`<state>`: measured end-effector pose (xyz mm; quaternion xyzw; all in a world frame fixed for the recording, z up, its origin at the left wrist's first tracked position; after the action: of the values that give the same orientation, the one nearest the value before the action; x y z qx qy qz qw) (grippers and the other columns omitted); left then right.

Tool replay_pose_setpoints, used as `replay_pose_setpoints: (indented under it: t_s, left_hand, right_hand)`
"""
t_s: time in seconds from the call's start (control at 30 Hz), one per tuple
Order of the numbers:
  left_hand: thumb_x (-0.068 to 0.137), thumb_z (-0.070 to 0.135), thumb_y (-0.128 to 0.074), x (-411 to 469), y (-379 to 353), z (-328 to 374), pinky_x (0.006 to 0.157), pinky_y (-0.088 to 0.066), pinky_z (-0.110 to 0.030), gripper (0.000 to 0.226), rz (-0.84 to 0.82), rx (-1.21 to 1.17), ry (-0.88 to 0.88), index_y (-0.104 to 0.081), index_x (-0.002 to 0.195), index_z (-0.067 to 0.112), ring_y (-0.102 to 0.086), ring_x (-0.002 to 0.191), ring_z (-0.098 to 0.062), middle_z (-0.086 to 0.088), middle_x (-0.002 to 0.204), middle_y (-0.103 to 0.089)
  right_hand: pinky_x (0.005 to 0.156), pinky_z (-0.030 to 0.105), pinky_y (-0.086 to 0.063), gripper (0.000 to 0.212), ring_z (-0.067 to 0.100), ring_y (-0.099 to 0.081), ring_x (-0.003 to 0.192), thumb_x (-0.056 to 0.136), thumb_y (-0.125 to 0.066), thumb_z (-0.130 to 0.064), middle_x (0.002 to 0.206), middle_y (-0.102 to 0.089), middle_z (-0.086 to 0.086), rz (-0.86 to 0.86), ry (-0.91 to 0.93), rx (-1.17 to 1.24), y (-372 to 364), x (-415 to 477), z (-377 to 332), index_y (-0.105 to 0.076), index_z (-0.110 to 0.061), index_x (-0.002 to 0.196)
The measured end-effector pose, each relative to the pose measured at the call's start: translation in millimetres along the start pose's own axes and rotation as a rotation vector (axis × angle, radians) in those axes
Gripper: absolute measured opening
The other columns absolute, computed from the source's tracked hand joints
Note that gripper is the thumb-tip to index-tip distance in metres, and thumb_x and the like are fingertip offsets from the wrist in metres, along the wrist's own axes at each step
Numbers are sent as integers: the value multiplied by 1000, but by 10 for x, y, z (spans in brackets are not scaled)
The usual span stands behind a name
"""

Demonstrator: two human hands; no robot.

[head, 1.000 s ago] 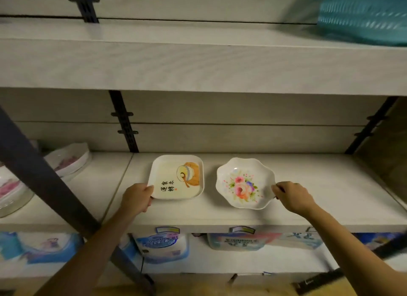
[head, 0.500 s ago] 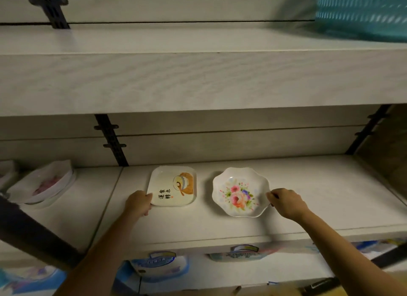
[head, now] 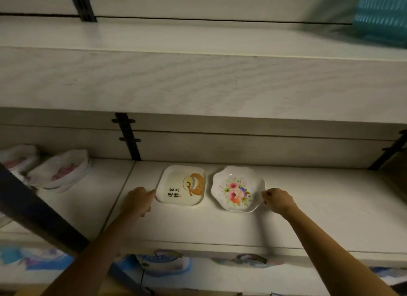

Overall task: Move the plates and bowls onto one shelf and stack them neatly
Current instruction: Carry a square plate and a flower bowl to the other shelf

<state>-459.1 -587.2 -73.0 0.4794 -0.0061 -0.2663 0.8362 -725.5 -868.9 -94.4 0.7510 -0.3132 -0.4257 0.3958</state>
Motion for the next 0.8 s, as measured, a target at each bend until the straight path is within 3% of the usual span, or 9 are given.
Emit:
replay_pose_setpoints:
  t_s: [0.3,0.43,0.53,0.67,0.8]
  left_hand:
    - [95,34,-42,-399,362,42,57,-40,-25,28,22,214,-160,-50,75,16,-49,53,-12,2,63,-55]
    - [94,35,-43,-560,486,86,63,-43,-28,26,59,233,-211,-49,76,17,-56,64,-17,-2,72,-59]
    - [94,35,-43,-661,559,129,66,-43,-28,27,76,250,-254,-58,86,13,-59,73,-20,-3,77,-62]
    - [93,38,-44,-824,622,170,69,-43,-28,28,55,303,-278,-59,91,15,-59,80,-20,-3,84,-63]
    - [94,39,-42,-1045,709,165,68,-38,-26,22,41,314,-290,-47,81,22,-52,75,-14,6,72,-51]
  right_hand:
    - [73,28,-39,42,24,-54,85,97,-34,-35,94,-57,8,-26,-40,14,-80,127,-120,-62,-8,112]
    - [81,33,-43,46,28,-58,101,96,-35,-43,113,-59,11,47,-7,-103,80,-42,-185,-50,-9,124]
    - [87,37,-46,42,30,-56,111,94,-44,-39,128,-53,11,203,178,-133,288,-267,-373,-47,-11,125]
    - [89,36,-48,36,25,-54,114,93,-48,-37,129,-55,3,154,499,-250,370,-681,-733,-53,-20,124]
    - [87,31,-46,36,22,-56,112,94,-45,-37,130,-57,0,122,682,-317,369,-1115,-1036,-51,-24,128]
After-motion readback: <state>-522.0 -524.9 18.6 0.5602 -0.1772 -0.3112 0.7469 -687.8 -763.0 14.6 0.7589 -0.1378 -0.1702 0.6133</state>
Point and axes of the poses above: each hand's wrist, its own x-axis towards the middle knuckle, its own y-axis out of the back of the hand, z = x × y, the point moved 6 cm from there along x, towards the middle knuckle
